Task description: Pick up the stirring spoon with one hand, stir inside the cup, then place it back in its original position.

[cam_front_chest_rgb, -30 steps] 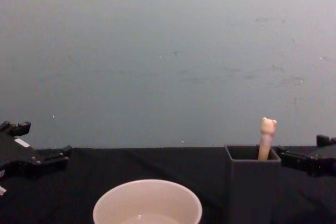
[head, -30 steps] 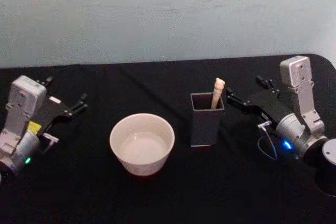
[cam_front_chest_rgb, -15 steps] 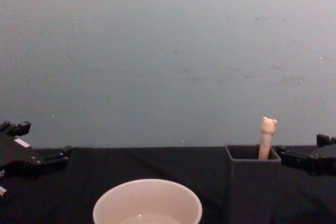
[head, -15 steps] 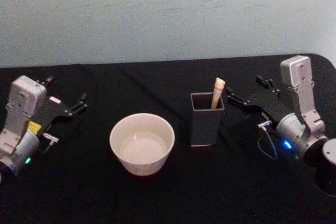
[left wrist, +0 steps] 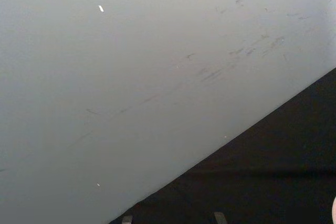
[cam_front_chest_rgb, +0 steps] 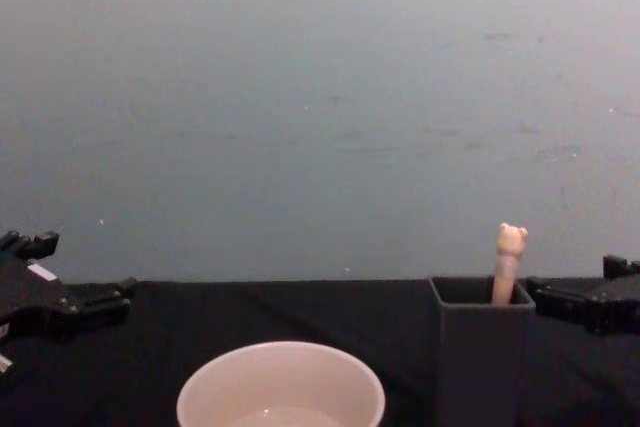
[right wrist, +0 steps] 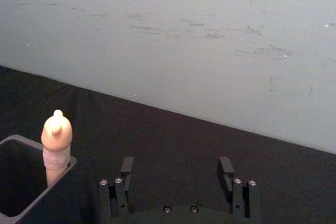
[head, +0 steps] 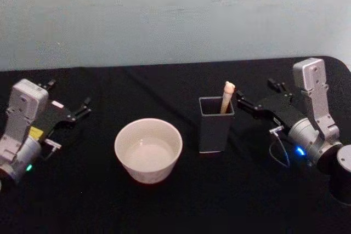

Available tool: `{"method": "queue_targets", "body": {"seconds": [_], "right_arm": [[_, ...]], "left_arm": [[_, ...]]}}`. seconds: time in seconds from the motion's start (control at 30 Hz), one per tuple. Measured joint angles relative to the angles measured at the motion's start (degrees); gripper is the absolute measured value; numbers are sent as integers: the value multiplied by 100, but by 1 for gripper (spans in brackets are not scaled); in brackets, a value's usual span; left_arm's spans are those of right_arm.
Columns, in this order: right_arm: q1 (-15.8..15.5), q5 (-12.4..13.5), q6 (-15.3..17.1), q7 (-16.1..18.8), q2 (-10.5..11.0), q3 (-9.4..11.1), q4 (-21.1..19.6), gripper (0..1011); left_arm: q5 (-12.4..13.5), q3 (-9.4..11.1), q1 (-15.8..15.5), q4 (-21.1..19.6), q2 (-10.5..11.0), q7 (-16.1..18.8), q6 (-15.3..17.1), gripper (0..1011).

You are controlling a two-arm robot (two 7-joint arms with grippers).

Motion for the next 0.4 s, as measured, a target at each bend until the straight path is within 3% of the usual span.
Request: {"method": "queue_targets", "body": {"seconds": [0.4], "right_arm": [[0, 0, 0, 0, 0, 0, 0, 1002]], "left_arm": [[0, 0, 0, 0, 0, 0, 0, 1001]]}}
